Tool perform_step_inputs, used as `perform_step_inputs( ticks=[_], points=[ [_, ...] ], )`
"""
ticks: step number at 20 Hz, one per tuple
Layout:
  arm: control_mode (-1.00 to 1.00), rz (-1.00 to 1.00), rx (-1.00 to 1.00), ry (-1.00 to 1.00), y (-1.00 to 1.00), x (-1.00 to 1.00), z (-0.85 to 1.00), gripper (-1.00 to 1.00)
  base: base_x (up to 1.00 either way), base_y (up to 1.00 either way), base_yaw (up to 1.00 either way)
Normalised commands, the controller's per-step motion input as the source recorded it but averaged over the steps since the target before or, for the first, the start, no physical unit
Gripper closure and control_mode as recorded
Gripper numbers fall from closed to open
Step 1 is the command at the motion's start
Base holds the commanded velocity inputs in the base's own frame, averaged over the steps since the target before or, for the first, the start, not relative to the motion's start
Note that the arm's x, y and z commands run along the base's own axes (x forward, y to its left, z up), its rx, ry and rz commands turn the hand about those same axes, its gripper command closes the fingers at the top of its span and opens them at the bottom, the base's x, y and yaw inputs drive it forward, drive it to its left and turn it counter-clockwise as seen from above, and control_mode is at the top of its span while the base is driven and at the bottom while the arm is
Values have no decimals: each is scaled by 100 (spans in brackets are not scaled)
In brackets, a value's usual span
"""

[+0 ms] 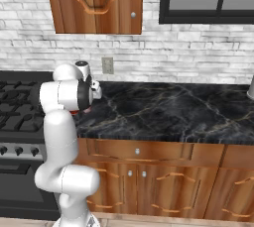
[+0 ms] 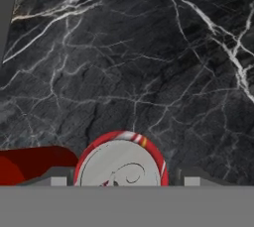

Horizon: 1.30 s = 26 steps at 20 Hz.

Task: Four empty soda cans are scattered around the kitchen. Gather all the cans and cluster them next to the stove for recycling.

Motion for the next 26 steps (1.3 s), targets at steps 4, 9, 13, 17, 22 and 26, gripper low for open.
perform_step_inputs(
  ticks=[4,9,13,17,22,26],
  points=[
    [-100,0,0,0,0,0,0,-100,0,0,0],
    [-100,0,0,-1,0,-3,11,-100,0,0,0],
    [-100,0,0,-3,3,-3,50,-100,0,0,0],
    [-100,0,0,-4,0,-11,61,-100,0,0,0],
    [-100,0,0,-7,0,-39,56,-100,0,0,0],
    [-100,0,0,-10,0,-68,47,-100,0,0,0]
  ],
)
